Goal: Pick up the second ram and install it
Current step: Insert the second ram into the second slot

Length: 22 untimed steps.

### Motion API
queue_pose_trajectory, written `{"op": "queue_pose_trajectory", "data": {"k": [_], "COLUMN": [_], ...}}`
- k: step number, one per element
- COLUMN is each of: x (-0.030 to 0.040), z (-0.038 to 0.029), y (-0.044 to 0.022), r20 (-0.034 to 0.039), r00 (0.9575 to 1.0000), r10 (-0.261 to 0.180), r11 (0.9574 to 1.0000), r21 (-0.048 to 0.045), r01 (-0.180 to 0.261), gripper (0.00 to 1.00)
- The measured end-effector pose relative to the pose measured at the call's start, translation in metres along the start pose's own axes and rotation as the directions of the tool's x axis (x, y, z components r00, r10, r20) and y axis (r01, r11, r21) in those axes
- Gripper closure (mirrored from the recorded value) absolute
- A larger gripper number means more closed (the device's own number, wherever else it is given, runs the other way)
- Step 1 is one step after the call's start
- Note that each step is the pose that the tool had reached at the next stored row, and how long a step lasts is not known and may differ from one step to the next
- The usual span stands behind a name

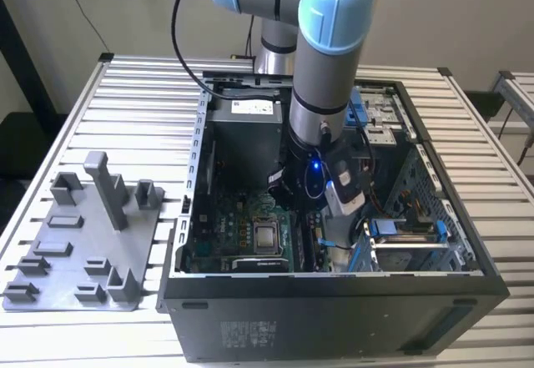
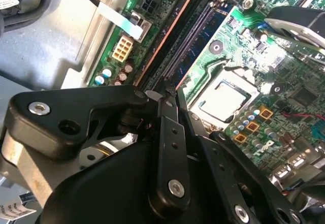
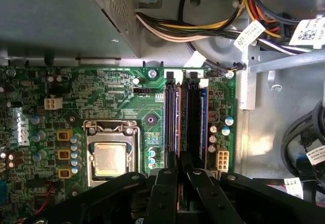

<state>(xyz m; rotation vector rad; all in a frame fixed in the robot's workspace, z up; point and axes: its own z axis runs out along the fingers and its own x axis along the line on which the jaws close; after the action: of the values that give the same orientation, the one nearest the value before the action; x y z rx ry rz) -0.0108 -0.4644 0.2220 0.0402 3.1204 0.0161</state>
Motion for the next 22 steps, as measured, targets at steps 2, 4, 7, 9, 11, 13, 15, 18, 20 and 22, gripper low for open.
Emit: {"op": "queue_pose_trajectory", "data": {"k": [2,4,7,9,11,13,15,18,20,22], "x": [-0.0001,-0.0001,-0.0003,-0.0006,-0.0014,-0.0027,-0.0031,-0.0033,-0.0037,-0.004], "z": [0.0001,0.0005,0.0014,0.0015,0.0016,0.0017,0.0017,0.0018,0.0019,0.0022], "y": [-0.0001,-0.0001,-0.0001,-0.0001,-0.0001,0.0,0.0,0.0,0.0,0.0], "r20": [0.0,0.0,0.0001,0.0,0.0,-0.0001,0.0,-0.0001,-0.0001,0.0003], "r00": [1.0,1.0,1.0,1.0,1.0,1.0,1.0,1.0,1.0,1.0], "r10": [0.004,0.004,0.004,0.004,0.002,-0.001,-0.002,-0.003,-0.003,-0.004], "r11": [1.0,1.0,1.0,1.0,1.0,1.0,1.0,1.0,1.0,1.0], "r21": [0.0002,0.0002,0.0,0.0003,0.0002,0.0,0.0,0.0001,0.0003,0.0001], "r01": [-0.004,-0.004,-0.004,-0.004,-0.002,0.001,0.002,0.003,0.003,0.004], "gripper": [0.86,0.86,0.86,0.86,0.86,0.86,0.86,0.86,0.86,0.86]}}
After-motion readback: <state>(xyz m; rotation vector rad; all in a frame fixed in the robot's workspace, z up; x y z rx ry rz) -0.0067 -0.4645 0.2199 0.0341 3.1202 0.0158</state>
